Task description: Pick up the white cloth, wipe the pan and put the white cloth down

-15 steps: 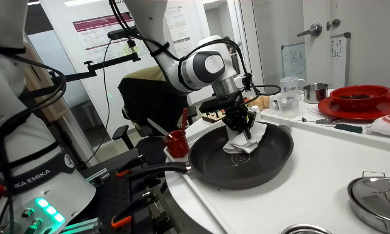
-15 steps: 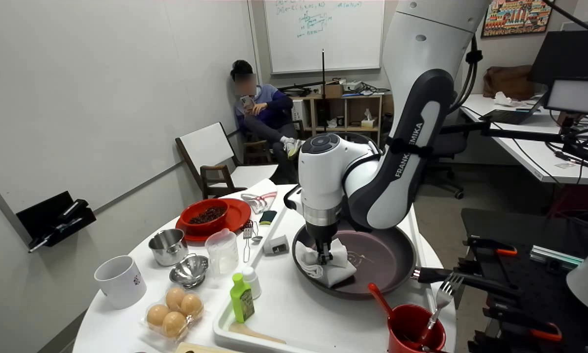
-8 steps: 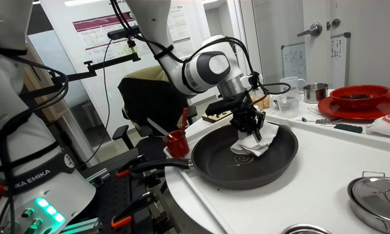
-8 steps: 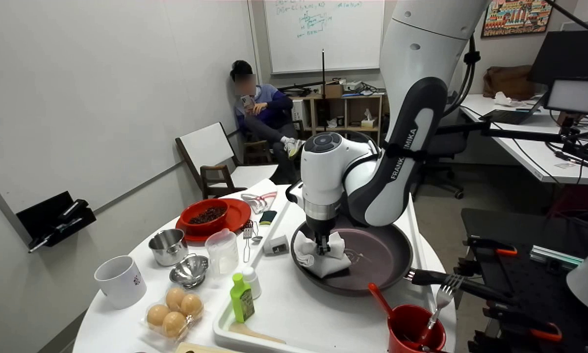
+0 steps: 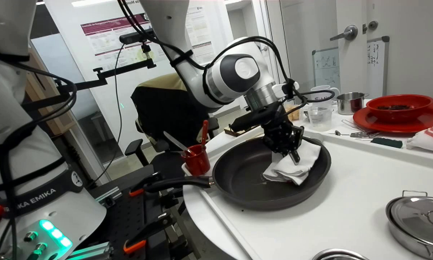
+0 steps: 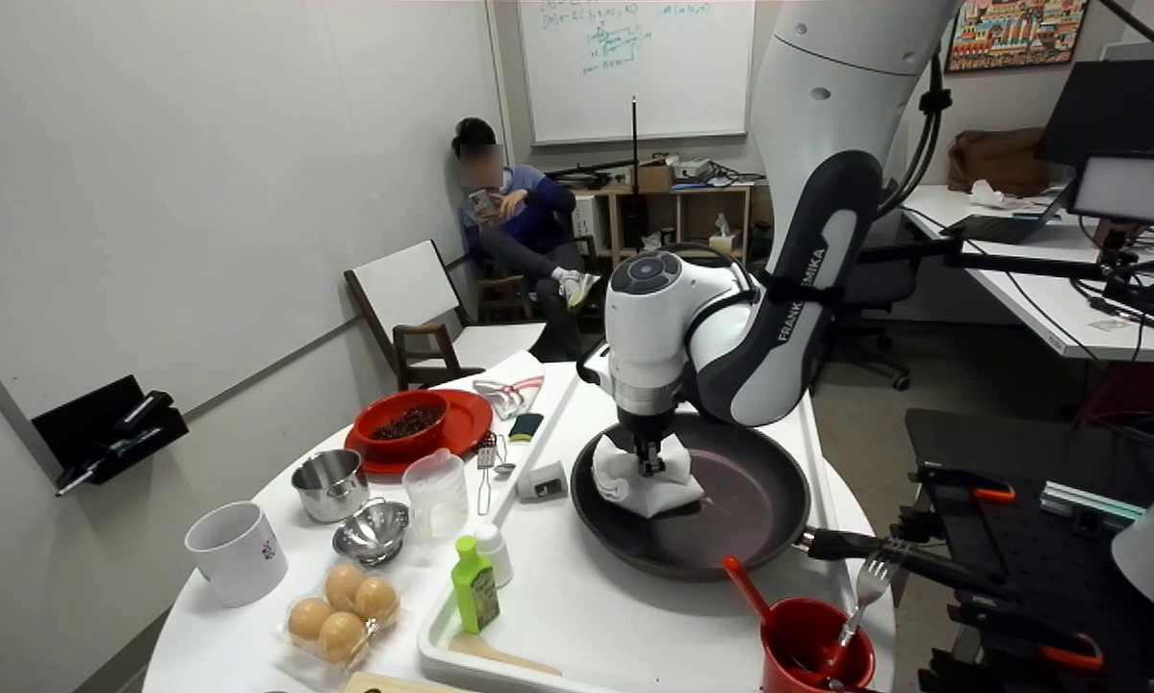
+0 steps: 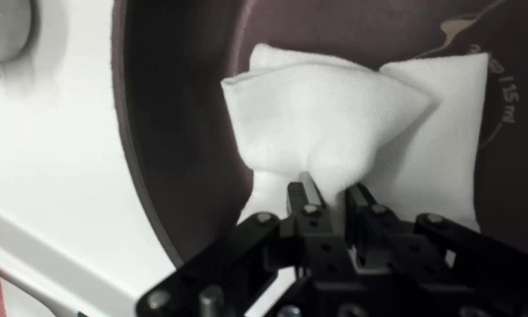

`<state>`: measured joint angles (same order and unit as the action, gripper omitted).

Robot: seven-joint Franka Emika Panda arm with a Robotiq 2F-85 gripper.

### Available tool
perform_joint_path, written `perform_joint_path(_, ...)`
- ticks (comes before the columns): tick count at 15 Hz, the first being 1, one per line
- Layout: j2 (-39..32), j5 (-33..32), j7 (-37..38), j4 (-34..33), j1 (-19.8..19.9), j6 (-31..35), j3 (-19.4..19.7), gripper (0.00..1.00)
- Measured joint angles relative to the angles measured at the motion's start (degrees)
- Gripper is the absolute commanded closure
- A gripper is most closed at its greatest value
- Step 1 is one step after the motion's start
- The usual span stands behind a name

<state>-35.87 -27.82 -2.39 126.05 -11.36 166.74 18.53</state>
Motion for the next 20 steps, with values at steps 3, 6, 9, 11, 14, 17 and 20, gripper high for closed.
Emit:
perform_joint_path(3,0.02,-2.41,-0.03,1.09,-0.36,-0.29,2.27,0.92)
perform_joint_path(6,0.29,-3.83,-0.63,2.3,-0.35,-1.75,3.23,0.92)
perform_joint_path(9,1.5,-5.29,-1.69,3.61,-0.33,-4.44,3.19,0.92)
perform_joint_path(11,2.44,-6.47,-1.89,4.53,-0.31,-5.96,2.81,0.92)
perform_joint_path(14,3.5,-8.65,-1.9,5.8,-0.27,-7.57,1.71,0.92)
perform_joint_path(17,4.4,-11.17,-1.88,7.16,-0.16,-8.24,0.3,0.92)
perform_joint_path(20,5.08,-12.84,-1.88,8.28,0.41,-8.66,-1.6,0.92)
